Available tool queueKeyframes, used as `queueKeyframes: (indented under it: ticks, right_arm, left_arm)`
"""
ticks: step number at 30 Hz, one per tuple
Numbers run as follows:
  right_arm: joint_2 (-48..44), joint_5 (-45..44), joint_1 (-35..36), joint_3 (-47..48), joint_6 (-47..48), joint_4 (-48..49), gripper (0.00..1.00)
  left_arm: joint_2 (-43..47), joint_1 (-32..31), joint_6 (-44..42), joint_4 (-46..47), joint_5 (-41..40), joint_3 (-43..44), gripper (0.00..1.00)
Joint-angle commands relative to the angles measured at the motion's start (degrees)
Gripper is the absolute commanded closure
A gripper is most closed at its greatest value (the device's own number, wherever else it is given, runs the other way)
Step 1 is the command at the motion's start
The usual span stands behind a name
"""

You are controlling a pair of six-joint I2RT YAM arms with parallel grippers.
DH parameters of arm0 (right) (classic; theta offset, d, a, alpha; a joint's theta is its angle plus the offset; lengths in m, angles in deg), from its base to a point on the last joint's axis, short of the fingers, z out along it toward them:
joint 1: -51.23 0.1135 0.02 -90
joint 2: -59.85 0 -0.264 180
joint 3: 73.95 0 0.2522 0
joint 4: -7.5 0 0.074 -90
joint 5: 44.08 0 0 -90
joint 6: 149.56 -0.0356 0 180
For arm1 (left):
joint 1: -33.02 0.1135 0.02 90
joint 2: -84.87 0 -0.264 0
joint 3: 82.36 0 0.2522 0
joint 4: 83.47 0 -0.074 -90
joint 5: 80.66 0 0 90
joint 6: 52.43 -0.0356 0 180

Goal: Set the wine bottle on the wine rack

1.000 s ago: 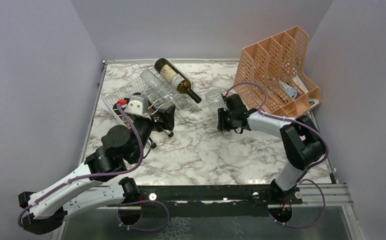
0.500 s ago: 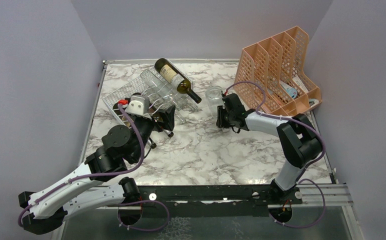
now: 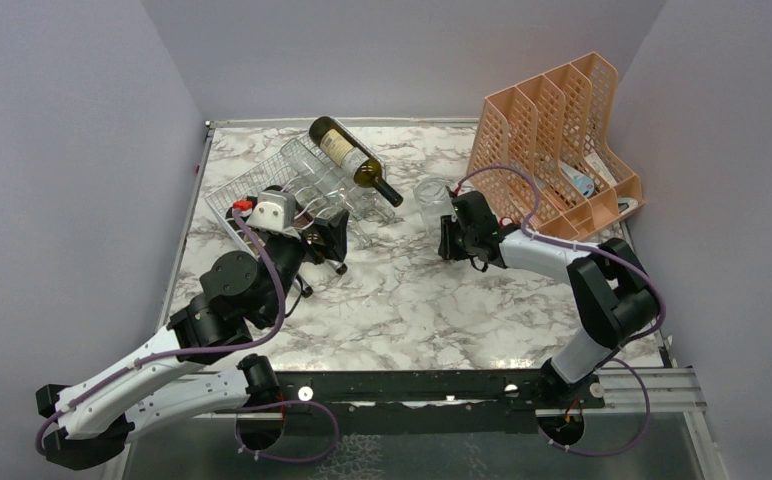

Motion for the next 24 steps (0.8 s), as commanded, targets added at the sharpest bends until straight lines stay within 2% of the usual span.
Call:
queueKeyframes:
  ticks: [1,10,17,24]
  right_arm:
    - [-6.8,0.3,0.1,-1.2,1.4,6.1,0.99]
    - [-15.1,4.1,0.1,-6.9,2.6,11.6,0.99]
    - [-25.1,5.9,0.1,-11.2,2.7,17.0,0.99]
    - [-32.1,10.2,0.2,-8.7,3.1,16.4,0.99]
  left_arm:
    - [0.5,-0.1,-0.2,1.2,-0.9,-0.5,0.01]
    - [0.5,-0.2,0.2,1.4,-0.8,-0.7,0.01]
    - [0.9,-0.2,0.4,1.4,-0.3,-0.5,0.01]
    - [1.3,-0.2,0.1,2.0,-1.1,-0.3,0.01]
